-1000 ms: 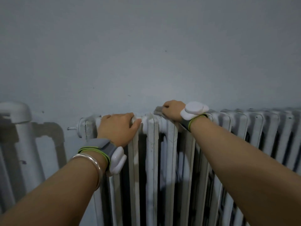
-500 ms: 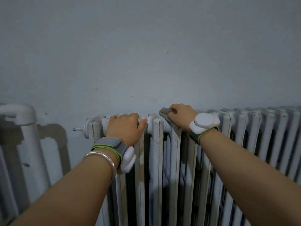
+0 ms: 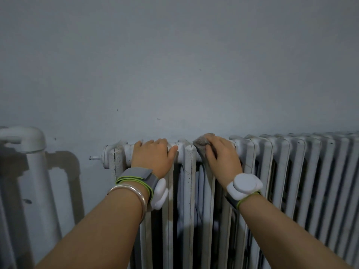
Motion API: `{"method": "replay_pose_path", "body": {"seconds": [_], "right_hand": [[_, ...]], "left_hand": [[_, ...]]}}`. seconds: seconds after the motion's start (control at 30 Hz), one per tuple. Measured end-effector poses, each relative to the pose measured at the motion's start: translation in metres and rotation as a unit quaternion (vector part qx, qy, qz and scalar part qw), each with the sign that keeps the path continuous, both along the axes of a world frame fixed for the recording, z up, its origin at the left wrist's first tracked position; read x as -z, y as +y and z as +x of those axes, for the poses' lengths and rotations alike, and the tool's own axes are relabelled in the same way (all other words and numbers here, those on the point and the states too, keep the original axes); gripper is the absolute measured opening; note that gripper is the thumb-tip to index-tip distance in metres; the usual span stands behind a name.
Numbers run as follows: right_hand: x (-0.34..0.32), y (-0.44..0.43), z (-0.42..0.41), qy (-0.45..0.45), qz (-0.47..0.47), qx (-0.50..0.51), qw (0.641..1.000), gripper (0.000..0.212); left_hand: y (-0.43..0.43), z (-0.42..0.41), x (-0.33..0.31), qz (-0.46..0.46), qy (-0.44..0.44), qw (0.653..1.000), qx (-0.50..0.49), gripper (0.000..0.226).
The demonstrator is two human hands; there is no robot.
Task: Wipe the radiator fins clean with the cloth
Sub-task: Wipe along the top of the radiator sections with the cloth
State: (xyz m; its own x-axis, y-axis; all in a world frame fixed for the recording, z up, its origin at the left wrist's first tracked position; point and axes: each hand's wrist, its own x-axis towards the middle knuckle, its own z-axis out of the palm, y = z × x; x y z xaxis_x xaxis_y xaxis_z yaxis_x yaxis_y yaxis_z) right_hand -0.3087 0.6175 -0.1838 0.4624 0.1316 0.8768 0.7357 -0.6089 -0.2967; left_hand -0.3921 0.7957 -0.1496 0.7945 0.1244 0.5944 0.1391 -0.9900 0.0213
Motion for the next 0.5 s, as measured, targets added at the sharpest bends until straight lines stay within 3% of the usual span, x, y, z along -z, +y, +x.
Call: {"method": "replay_pose_path", "body": {"seconds": [0.5], "right_hand": [[0.027, -0.012, -0.022, 0.002, 0.046, -0.006, 0.999, 0.033]], "left_hand": [[0.000, -0.001, -0.001, 0.001, 0.020, 1.000, 0.002, 0.045]]}}
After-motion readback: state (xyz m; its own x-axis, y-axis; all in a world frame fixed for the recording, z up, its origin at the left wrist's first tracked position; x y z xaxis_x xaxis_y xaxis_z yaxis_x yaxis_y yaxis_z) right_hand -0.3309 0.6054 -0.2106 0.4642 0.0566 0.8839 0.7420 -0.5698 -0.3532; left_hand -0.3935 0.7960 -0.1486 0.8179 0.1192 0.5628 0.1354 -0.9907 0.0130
